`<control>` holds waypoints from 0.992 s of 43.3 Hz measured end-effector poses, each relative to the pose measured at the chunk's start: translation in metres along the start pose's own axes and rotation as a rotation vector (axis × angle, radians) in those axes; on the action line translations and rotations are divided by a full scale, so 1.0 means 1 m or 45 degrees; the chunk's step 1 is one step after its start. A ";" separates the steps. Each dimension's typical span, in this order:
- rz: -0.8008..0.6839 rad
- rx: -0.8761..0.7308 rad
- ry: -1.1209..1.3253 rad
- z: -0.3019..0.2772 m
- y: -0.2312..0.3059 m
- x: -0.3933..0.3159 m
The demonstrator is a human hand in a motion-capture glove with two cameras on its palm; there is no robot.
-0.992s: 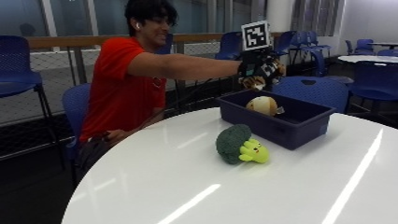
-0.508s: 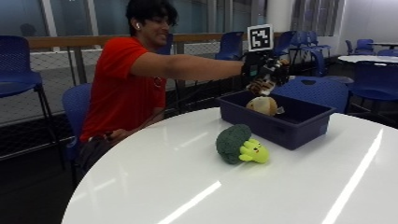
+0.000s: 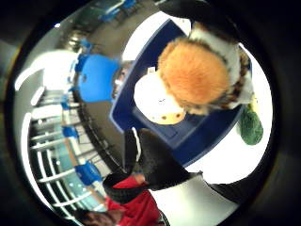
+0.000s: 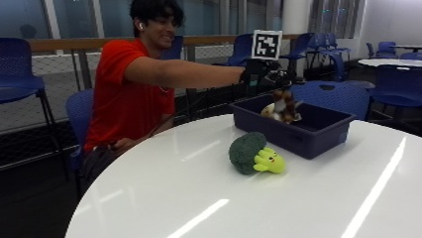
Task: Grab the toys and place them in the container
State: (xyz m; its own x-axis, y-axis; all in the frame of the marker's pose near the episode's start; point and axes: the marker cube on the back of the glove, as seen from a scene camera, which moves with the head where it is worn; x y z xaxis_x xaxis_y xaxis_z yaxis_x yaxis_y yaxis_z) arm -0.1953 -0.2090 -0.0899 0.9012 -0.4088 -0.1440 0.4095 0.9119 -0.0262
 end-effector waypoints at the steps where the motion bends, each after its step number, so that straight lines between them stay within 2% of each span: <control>1: 0.033 0.021 -0.003 -0.001 0.000 0.000; 7: -0.051 0.116 -0.146 -0.016 0.007 -0.014; 15: -0.149 0.175 -0.051 -0.023 0.015 -0.013; 20: -0.024 0.181 0.012 -0.020 0.015 0.001; 25: 0.018 0.177 -0.017 -0.015 0.020 0.018; 33: 0.212 0.139 -0.025 0.003 0.023 0.049; 43: 0.366 0.112 -0.024 0.032 0.033 0.103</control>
State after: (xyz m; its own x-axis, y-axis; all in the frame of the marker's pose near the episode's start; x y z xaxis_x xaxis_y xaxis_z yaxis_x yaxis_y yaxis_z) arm -0.0845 -0.2226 -0.0740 0.9840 -0.1359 -0.1149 0.1474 0.9841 0.0986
